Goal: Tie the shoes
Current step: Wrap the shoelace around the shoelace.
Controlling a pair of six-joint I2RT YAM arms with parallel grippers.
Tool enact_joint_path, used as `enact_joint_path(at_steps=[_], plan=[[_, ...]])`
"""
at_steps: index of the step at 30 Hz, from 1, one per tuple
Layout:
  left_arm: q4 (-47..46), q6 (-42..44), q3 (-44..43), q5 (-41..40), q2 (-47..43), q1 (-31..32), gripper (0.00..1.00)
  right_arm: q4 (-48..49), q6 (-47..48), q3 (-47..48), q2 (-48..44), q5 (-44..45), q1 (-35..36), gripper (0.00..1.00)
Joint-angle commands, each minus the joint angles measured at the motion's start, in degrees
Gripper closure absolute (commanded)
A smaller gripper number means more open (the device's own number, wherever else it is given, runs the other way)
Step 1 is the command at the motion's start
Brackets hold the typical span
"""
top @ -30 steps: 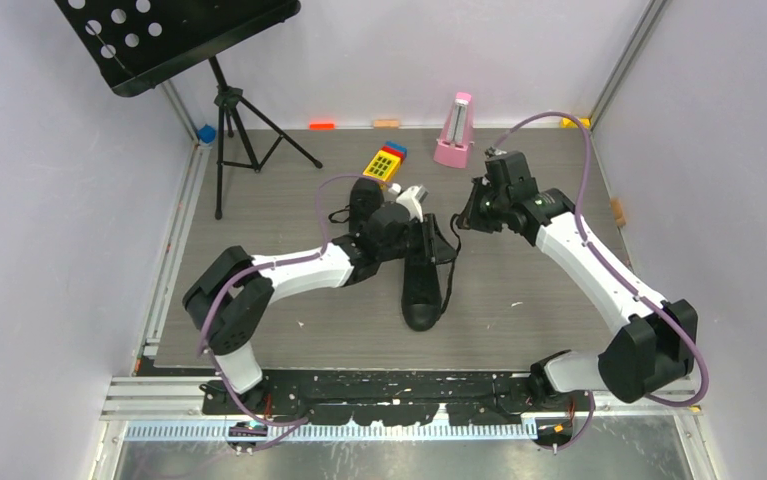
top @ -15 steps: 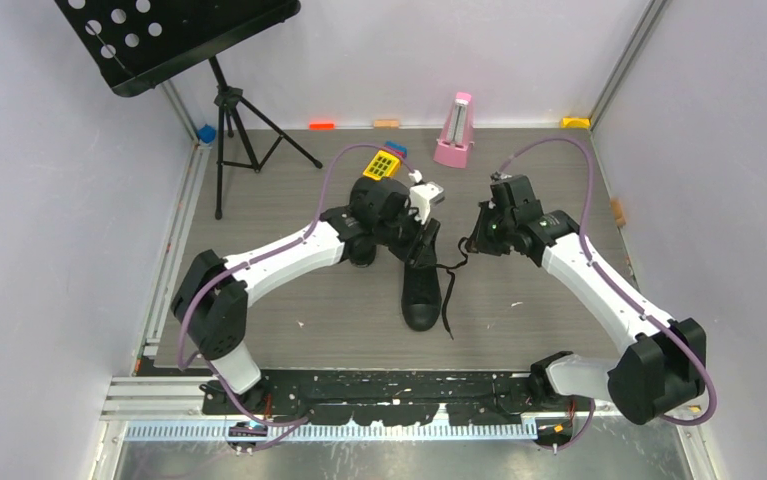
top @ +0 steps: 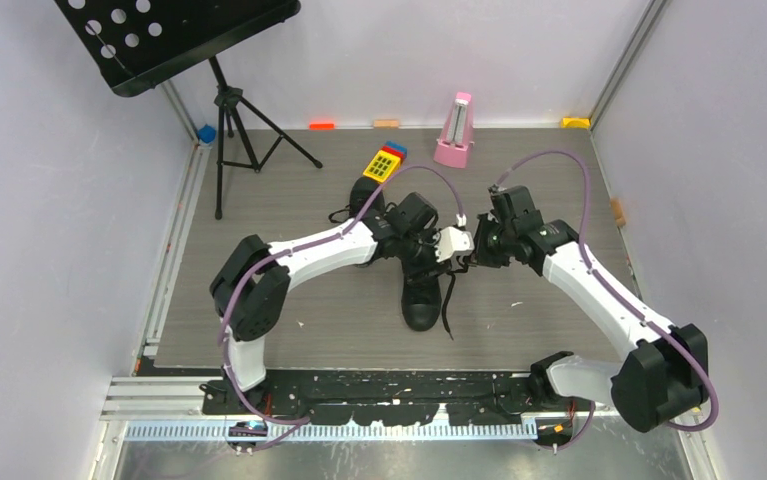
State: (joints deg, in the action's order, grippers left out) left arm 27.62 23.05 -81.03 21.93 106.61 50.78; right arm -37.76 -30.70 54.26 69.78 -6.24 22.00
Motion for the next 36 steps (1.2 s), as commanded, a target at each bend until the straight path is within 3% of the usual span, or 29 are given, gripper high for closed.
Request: enact_joint_path(at_steps=[1,6,9,13,18,32,36], plan=[[1.7,7.7,-4.5,1.3,1.4,-0.1,0.56,1.3,-1.2,-2.1,-4.0,0.8,0.0,1.00],[2.7,8.3,-6.5,0.1,3.9,-0.1,0.65,2.3,-2.1,-4.2,-5.4,0.3,0.0,1.00],[4.5,8.4,-8.2,0.4,5.0,-0.1,0.85,2.6,-2.6,-4.8,-5.7,-0.3,0.0,1.00],[6.9,9.4,-8.7,0.6,4.6,-0.1,1.00,2.8,-2.6,-5.0,-6.0,-0.8,0.0,1.00],[6.9,7.6,-8.2,1.2,3.0,-0.7,1.00,4.7,-2.5,-5.6,-5.6,-4.0,0.0,1.00],[-4.9,-7.3,-3.3,13.8,-1.3,-8.8,1.00,8.3,-0.7,-5.1,-1.2,-12.8,2.3,1.00],[-3.1,-4.7,-3.2,14.9,-1.8,-8.6,1.00,9.0,-1.7,-5.7,-0.5,-11.1,2.4,1.00]])
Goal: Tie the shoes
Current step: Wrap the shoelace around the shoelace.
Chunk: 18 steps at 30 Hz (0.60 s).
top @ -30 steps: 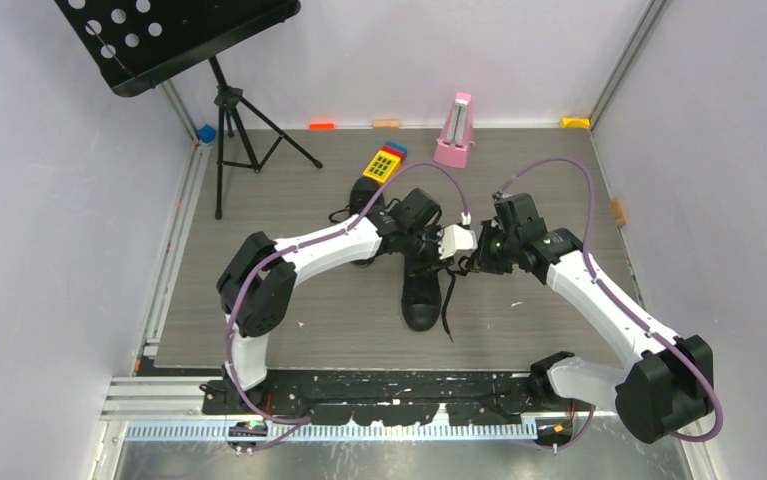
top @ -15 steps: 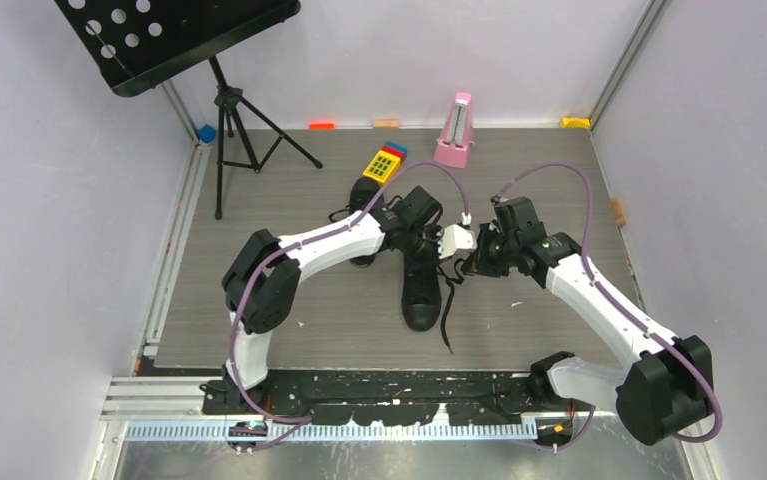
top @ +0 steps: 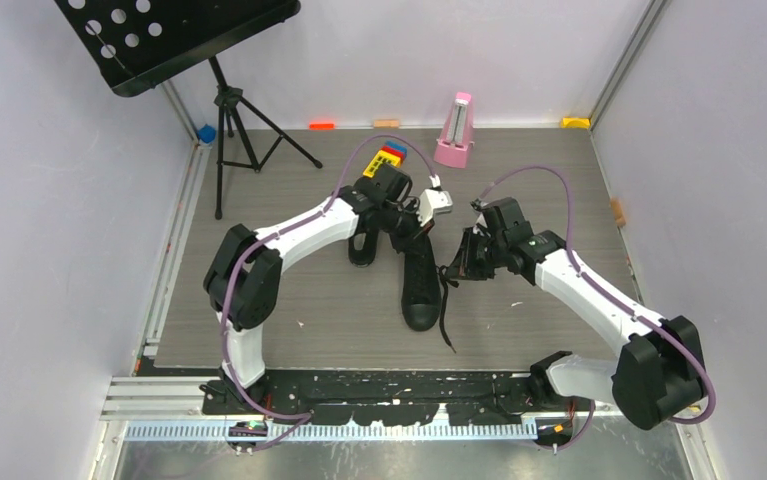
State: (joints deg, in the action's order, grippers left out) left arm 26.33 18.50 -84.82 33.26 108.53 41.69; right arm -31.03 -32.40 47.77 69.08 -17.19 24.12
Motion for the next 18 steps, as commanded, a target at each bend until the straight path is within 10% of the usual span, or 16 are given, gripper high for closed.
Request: enact_joint_path(at_steps=[1,4,9,18], plan=[[-2.0,-0.6,0.6,2.9,-3.7,0.5,1.00,2.5,-0.1,0.6,0.1,0.3,0.3,1.00],[0.3,2.3,0.2,5.7,-3.7,0.7,0.96,3.1,-0.2,0.4,0.0,0.1,0.3,1.00],[2.9,14.0,3.9,0.1,-6.0,4.6,0.58,2.4,-0.7,-0.2,-1.6,2.8,0.2,1.00],[10.3,18.8,-4.9,-7.5,0.4,9.2,0.60,2.2,-1.8,-3.9,-9.1,10.5,-1.9,1.00]])
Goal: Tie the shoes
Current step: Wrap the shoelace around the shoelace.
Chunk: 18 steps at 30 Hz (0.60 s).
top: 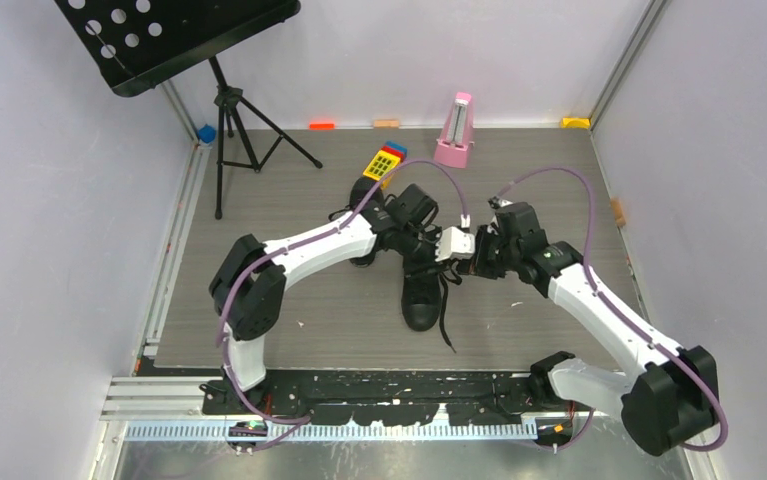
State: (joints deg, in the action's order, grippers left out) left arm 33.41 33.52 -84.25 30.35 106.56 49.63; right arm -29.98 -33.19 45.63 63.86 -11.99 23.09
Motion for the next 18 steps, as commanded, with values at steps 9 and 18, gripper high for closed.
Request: enact_joint_path(at_steps=[9,18], plan=[[11.2,6.9,-14.2,-13.7,8.1,4.9,0.60,1.7,-0.8,-3.9,-6.1,15.1,-9.7,1.00],[15.7,8.1,-18.7,-19.1,12.7,7.4,0.61,3.7,-0.5,-3.1,-2.3,9.7,-12.9,1.00]])
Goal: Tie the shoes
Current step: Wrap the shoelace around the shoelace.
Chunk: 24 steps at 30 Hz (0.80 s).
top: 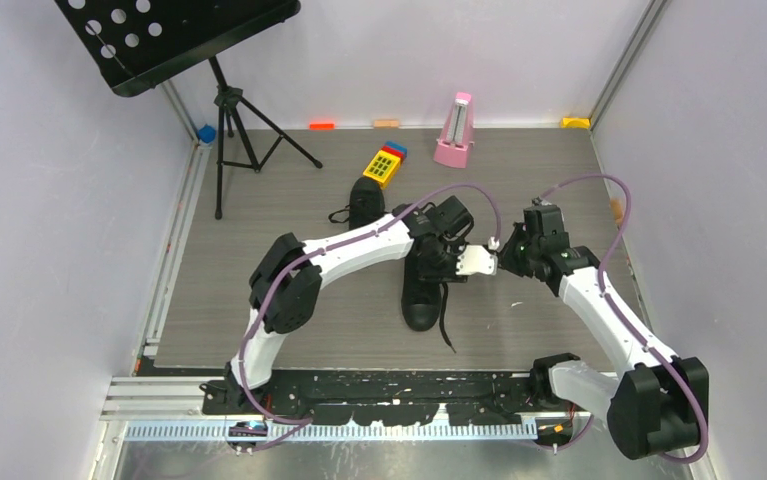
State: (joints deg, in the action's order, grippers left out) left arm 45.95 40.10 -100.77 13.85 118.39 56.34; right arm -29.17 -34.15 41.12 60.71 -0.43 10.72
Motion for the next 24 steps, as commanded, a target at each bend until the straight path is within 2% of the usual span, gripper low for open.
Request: enact_joint_path(at_steps=[1,6,10,15,20,24], plan=[[3.6,1.8,-2.3,-2.9,1.3,0.8,0.61,2.9,0.5,1.4,1.1,-2.0,-0.7,1.00],[4.0,1.7,-2.7,-5.9,3.0,0.9,0.65,3.3,0.2,1.1,1.2,-2.8,-1.1,1.00],[2.0,0.1,-3.2,-10.3,3.9,0.9,0.77,3.5,0.0,0.8,0.7,-3.5,-1.1,1.00],[-2.8,-1.7,-1.8,-12.6,1.9,0.9,1.00,3.5,-0.2,0.6,0.1,-4.3,-1.1,1.00],[-8.2,-4.8,1.4,-12.8,-2.3,0.8,1.00,3.4,-0.1,0.4,-0.2,-5.6,-1.1,1.00],[-8.4,-9.5,1.0,-7.9,-3.7,-0.6,1.00,4.2,0.8,0.1,-0.1,-10.7,-1.1,1.00]])
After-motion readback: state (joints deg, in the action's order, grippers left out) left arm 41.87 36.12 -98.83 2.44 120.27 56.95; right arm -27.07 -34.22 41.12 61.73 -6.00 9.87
